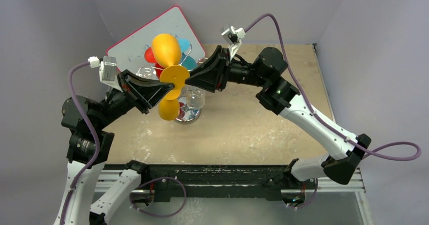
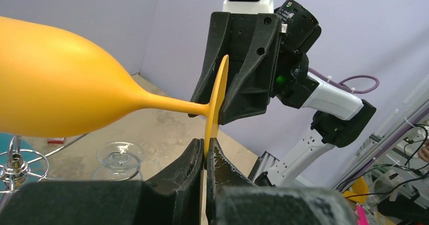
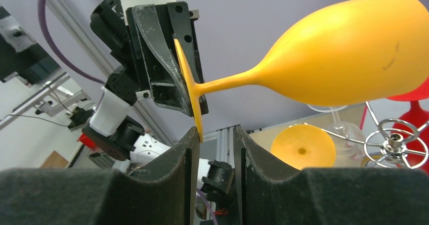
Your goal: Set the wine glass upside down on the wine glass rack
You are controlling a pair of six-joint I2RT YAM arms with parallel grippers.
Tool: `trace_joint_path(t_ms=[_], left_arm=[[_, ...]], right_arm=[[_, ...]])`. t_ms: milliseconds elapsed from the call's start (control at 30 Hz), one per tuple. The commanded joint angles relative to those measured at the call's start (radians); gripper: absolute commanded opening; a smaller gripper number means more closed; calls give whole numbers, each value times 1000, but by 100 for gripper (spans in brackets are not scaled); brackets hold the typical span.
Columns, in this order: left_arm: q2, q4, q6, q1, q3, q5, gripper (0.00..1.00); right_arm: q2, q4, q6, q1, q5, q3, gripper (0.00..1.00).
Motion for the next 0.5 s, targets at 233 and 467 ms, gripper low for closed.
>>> trace_joint_path(t_ms=[233, 467], left_arm=[[2, 67, -56, 4, -13, 15, 0], [2, 63, -59, 5, -14, 16, 0]], right_arm=[[-9, 194, 126, 13, 12, 15, 22], [-9, 223, 159, 13, 12, 2, 11]])
